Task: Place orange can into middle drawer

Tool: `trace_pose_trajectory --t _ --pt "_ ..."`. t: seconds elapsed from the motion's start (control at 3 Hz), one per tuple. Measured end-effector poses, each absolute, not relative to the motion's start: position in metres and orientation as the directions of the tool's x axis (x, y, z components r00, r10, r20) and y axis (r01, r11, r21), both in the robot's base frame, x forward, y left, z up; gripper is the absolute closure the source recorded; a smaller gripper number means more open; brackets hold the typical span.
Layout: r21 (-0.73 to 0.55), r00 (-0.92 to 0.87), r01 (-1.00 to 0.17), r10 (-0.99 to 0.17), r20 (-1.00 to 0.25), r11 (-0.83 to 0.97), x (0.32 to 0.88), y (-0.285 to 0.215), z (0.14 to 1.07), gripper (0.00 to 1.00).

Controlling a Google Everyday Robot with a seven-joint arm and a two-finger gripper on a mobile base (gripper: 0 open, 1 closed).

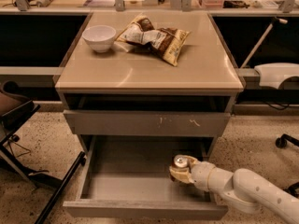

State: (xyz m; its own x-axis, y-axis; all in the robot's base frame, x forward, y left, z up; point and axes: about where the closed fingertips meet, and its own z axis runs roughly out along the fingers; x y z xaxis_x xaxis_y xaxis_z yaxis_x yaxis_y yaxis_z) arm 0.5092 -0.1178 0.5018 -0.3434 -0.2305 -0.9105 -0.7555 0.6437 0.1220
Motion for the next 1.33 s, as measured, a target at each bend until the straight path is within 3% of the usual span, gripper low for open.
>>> trace_pose_trajectory --t 1.0,1.33 --pt "0.031 -0.356 -0.718 -0.329 -0.875 0.696 0.560 -0.106 0.407 1.00" --pt "0.031 -0.356 -0.718 -0.329 -0.875 0.696 0.560 -0.106 0.410 0.81"
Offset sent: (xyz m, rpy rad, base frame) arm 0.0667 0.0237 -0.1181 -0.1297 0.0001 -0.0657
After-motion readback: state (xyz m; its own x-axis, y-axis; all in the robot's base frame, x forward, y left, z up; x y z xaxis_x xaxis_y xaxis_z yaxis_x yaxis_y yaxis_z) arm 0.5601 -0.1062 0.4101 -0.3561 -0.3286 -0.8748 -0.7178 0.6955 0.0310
